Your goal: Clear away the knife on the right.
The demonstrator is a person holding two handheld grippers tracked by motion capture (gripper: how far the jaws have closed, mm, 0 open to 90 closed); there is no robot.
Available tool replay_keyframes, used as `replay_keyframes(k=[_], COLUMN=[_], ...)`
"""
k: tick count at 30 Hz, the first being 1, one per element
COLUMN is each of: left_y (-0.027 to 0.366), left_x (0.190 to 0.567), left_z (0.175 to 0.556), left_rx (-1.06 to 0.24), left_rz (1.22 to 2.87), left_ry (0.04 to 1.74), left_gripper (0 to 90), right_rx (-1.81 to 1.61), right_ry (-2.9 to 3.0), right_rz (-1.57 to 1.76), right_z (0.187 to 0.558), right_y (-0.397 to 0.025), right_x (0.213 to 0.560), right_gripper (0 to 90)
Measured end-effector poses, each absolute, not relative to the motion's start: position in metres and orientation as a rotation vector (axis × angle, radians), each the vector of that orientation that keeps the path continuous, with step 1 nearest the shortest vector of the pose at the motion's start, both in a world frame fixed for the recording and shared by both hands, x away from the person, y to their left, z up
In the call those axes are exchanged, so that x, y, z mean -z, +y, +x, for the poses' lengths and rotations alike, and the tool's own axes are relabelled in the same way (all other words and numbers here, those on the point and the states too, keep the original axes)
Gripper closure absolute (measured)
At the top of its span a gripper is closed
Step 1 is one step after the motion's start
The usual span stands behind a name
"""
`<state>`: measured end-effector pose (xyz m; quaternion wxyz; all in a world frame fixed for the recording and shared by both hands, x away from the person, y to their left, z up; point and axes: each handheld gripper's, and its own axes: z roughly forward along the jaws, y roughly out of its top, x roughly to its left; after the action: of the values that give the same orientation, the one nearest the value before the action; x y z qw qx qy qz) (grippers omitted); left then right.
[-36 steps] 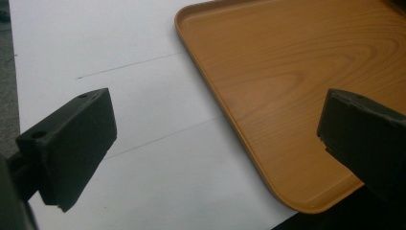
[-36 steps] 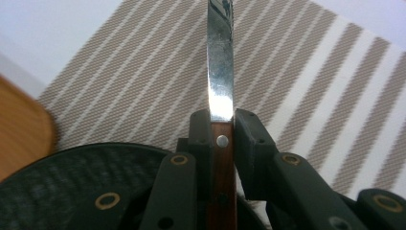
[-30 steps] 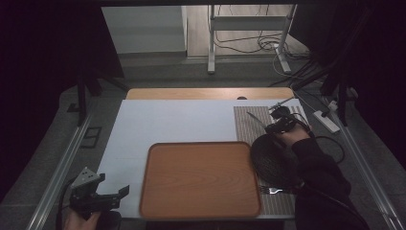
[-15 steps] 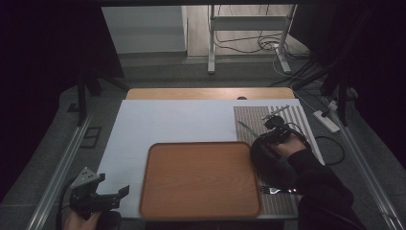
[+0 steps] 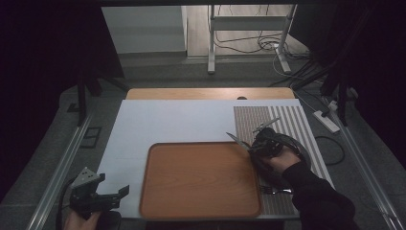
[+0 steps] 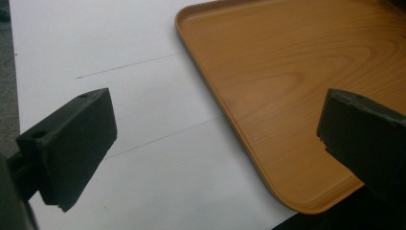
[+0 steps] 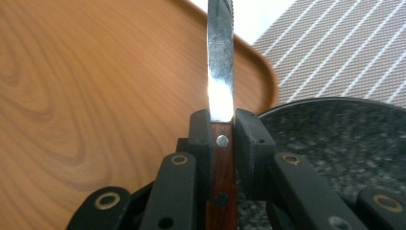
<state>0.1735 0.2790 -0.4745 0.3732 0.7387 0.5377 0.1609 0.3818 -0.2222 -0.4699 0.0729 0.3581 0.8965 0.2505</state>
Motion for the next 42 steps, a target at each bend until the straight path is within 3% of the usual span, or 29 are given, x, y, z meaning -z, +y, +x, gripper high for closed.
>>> replay_keyframes(k=[20, 37, 42], left_y=[0.279, 0.279, 0.279], left_x=[0.474, 0.475, 0.475], left_z=[0.174, 0.174, 0.174], left_rx=[-0.413, -0.412, -0.412], left_rz=[1.895, 1.896, 1.897], left_ry=[1.379, 1.378, 1.380], left_gripper=[0.7, 0.8, 0.8], right_rx=[-0.777, -0.650, -0.714], right_ry=[2.794, 2.815, 2.827], right_rz=[0.962, 0.951, 0.961], right_z=[0.339, 0.334, 0.336], right_y=[-0.173, -0.162, -0.163], right_x=[0.478, 0.503, 0.497], right_gripper=[77.4, 77.0, 64.0])
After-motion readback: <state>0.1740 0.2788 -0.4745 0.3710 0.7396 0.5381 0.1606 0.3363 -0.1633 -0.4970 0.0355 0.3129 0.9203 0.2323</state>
